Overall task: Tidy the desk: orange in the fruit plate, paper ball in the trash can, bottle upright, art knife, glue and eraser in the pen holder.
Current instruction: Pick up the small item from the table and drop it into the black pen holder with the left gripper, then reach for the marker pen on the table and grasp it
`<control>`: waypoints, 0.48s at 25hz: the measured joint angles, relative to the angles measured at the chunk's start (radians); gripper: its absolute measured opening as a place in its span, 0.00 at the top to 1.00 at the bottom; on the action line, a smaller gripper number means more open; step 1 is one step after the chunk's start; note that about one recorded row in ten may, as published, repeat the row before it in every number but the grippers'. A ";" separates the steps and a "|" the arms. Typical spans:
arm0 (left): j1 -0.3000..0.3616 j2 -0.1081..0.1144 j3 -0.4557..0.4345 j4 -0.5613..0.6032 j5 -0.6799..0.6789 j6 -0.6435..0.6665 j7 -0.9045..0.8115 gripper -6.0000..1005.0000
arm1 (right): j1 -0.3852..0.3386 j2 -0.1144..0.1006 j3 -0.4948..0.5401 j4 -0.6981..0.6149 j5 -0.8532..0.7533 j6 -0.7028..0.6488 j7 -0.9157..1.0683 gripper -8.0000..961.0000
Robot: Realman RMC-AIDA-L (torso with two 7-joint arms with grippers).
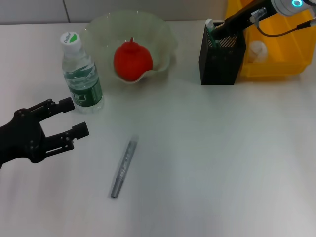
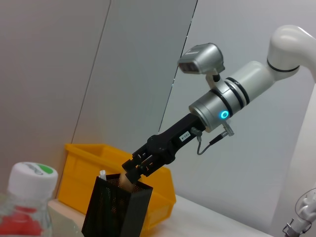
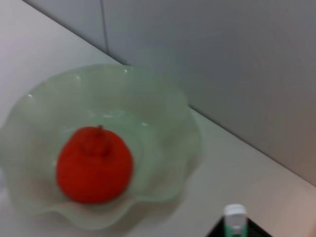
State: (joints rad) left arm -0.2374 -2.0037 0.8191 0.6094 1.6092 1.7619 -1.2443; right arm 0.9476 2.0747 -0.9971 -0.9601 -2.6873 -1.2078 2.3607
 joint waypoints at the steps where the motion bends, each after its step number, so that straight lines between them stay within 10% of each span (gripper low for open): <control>1: -0.002 0.000 0.000 0.000 0.000 0.000 0.000 0.20 | 0.000 0.000 0.000 0.000 0.000 0.000 0.000 0.45; 12: -0.002 0.010 -0.006 0.012 0.030 -0.005 0.009 0.20 | 0.002 0.001 0.006 -0.163 -0.039 -0.197 0.079 0.22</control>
State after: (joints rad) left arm -0.2391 -1.9940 0.8127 0.6214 1.6397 1.7570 -1.2350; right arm 0.9498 2.0758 -0.9906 -1.1235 -2.7265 -1.4046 2.4398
